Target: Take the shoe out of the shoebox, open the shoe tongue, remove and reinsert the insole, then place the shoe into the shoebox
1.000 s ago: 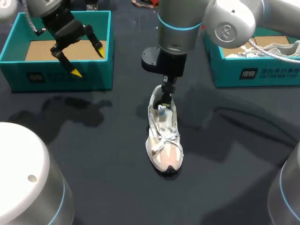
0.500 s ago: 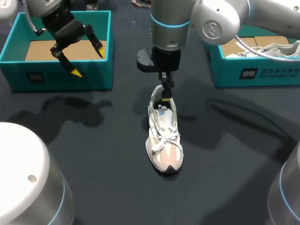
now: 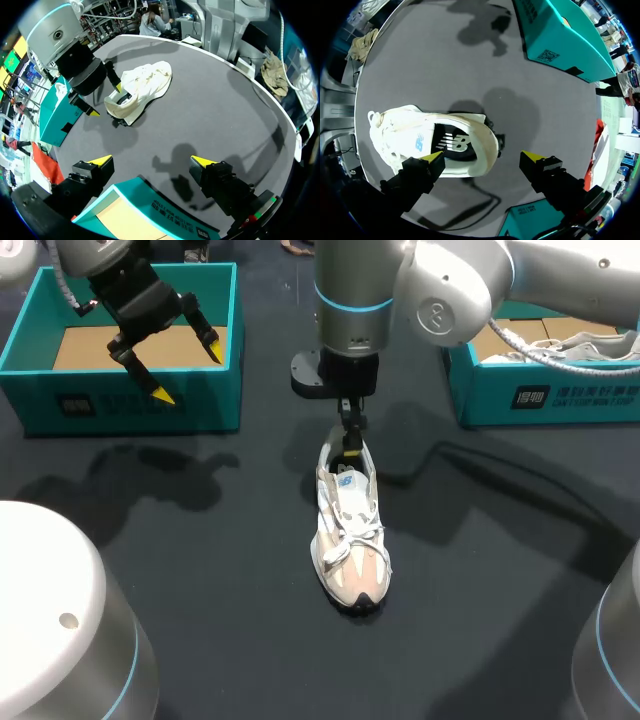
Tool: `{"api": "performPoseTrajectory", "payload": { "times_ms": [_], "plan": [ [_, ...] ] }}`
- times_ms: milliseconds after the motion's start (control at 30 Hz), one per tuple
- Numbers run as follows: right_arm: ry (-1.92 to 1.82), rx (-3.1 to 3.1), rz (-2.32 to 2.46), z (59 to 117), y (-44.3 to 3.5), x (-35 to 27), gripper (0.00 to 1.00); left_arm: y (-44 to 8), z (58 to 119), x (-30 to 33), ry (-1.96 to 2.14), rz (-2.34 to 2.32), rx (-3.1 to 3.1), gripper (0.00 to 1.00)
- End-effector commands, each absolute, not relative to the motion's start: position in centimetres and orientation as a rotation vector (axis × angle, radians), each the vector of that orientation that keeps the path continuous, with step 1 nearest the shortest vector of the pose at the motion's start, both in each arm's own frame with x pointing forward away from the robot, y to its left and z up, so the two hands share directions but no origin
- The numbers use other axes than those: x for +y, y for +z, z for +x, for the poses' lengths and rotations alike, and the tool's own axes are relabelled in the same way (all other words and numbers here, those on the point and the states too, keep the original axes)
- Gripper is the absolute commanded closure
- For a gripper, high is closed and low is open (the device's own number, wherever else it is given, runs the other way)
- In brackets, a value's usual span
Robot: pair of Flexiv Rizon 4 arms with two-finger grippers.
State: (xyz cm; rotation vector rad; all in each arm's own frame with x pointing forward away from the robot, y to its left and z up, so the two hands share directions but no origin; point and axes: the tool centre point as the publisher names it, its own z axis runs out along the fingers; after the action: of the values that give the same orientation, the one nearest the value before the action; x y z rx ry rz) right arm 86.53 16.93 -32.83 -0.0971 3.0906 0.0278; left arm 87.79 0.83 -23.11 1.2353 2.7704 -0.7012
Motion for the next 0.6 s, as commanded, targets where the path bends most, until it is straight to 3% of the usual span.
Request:
{"api": "performPoseTrajectory", "payload": {
  "times_ms": [33, 533, 600],
  "plan": [
    [0.021, 3.09, -0.088, 87.2, -34.3, 17.3, 0.0, -23.1, 87.8, 0.9, -0.698, 1.236, 2.771, 0.0],
    [0.024, 3.096, 0.004, 87.8, -37.0, 17.6, 0.04, -23.1, 87.8, 0.9, -0.698, 1.236, 2.771, 0.0],
    [0.032, 3.098, 0.008, 87.8, -37.4, 17.6, 0.12, -23.1, 87.8, 0.9, -0.698, 1.236, 2.771, 0.0]
  ]
}}
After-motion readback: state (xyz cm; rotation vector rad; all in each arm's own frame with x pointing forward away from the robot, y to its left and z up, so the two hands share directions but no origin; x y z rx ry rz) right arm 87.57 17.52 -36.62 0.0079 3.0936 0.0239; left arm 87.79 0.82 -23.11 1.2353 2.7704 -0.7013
